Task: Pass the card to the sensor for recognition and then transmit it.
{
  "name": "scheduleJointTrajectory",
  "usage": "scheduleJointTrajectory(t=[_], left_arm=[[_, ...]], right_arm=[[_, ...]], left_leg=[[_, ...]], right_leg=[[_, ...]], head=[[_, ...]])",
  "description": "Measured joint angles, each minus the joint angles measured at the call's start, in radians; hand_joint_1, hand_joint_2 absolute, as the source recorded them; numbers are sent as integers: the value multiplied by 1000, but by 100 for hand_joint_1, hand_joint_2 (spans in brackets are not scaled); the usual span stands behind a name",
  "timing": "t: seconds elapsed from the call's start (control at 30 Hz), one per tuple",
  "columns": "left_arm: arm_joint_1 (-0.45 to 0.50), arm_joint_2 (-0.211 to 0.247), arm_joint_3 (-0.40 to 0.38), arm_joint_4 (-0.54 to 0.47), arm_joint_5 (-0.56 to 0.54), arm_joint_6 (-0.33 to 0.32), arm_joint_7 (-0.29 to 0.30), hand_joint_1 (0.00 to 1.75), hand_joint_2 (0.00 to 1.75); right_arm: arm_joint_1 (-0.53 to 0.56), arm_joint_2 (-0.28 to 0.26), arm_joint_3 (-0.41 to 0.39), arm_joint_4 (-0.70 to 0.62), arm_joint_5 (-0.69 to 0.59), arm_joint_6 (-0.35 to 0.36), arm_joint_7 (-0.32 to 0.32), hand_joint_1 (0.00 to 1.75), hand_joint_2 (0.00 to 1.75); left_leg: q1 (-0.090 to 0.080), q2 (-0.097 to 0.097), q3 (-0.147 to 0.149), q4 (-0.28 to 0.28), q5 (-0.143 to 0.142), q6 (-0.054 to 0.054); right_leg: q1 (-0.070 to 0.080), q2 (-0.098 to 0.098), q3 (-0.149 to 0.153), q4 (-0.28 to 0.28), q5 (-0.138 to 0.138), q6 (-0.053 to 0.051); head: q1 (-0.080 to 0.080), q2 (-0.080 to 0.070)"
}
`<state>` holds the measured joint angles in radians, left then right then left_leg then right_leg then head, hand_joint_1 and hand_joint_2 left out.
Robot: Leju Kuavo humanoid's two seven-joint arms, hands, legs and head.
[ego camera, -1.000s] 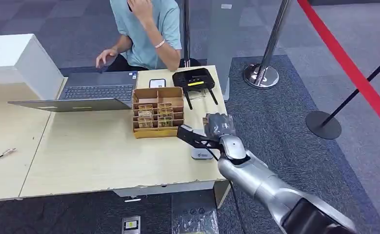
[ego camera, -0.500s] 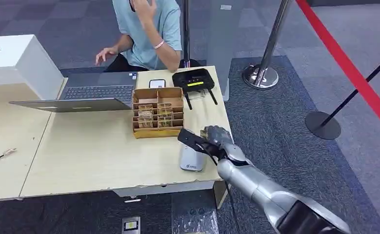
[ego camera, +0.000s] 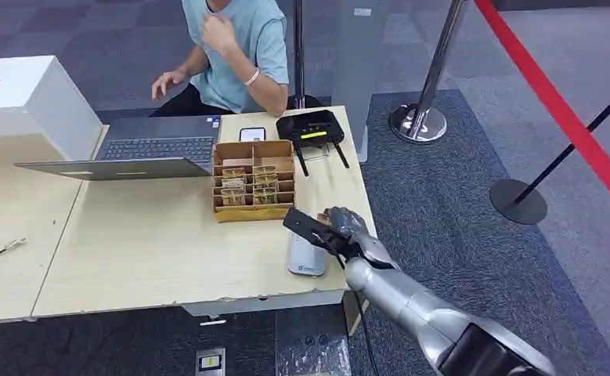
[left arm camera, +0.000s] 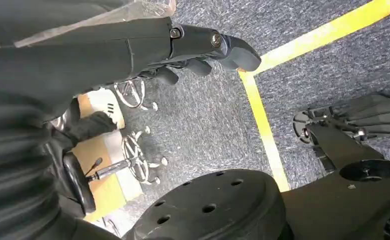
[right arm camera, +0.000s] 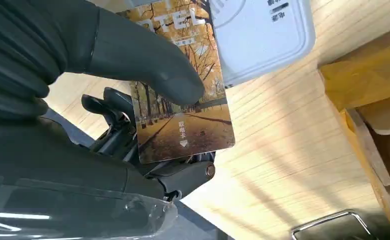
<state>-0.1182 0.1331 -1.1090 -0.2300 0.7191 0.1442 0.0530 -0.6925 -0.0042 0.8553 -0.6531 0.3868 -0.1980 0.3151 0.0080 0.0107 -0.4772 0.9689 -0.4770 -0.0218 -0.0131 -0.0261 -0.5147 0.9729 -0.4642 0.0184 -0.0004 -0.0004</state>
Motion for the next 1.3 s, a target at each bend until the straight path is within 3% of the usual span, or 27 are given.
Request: scheduleJointTrajectory(t=[0.63, 1.3], left_arm=[[0, 0, 0, 0, 0, 0, -12, 0, 175], [1, -1, 0, 0, 5, 2, -16, 0, 175]], right_arm=[[-13, 21, 4, 0, -15, -44, -34, 175, 175], [-132, 31, 38, -243, 55, -75, 16, 175, 175]], left_leg=[[0, 0, 0, 0, 0, 0], [0, 0, -3, 0, 0, -1]], right_leg=[[0, 0, 0, 0, 0, 0], [0, 0, -2, 0, 0, -1]], head=[[0, 0], [0, 0]])
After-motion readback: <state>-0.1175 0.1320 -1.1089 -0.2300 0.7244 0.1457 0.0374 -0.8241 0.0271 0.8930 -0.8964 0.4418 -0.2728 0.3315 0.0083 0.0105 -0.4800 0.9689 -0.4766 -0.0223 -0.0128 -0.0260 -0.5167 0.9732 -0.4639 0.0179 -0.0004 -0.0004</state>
